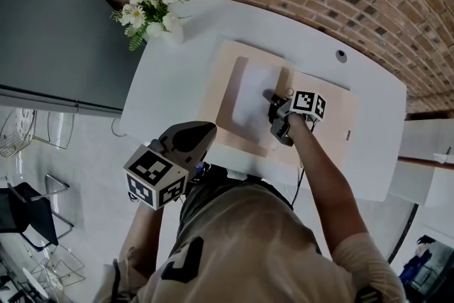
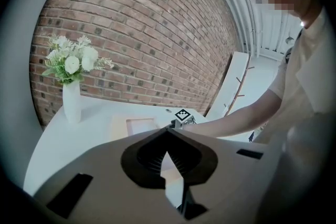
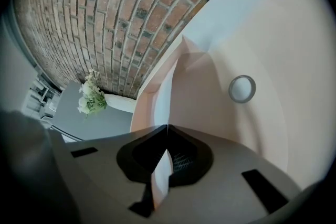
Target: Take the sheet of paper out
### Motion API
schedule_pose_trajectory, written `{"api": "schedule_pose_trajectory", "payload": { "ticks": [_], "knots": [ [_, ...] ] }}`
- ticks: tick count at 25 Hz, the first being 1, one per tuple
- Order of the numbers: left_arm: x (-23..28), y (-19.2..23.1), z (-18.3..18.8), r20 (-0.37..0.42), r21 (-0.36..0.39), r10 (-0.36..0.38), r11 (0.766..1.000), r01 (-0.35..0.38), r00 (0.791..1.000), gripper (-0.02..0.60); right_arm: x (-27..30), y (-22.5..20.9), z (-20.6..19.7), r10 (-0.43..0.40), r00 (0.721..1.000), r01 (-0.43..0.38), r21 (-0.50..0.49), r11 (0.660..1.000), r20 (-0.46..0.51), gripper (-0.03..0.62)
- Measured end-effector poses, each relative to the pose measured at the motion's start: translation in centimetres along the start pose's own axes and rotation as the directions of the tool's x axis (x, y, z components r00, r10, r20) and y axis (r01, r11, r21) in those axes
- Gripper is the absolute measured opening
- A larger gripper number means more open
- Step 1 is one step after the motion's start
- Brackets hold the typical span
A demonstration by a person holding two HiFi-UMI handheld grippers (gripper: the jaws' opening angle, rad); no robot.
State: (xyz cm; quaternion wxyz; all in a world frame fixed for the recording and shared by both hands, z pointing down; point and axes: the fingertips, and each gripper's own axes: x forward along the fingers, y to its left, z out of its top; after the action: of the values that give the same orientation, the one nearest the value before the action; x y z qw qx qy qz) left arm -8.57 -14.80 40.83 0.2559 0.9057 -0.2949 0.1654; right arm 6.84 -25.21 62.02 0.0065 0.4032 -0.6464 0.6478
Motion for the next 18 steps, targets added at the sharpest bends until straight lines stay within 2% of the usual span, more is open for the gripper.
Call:
{"api": "schedule_pose_trajectory", "payload": {
  "ticks": [10,18],
  "knots": [
    [-0.72,0.76,-0.13,0.008,-0.006,0.002,1.000,-0.002,1.000,0.014,0.12,-0.15,-0.17,-0.038,0.999,0.038,-0.032,0.999,0.013,0.023],
    [-0.49,0.70,-0.13,0.000,0.009,-0.006,1.000,0.006,1.000,0.014,-0.54,0.01,-0.12,-0.082,0.996,0.085,-0.110,0.990,0.027,0.023]
  ]
}}
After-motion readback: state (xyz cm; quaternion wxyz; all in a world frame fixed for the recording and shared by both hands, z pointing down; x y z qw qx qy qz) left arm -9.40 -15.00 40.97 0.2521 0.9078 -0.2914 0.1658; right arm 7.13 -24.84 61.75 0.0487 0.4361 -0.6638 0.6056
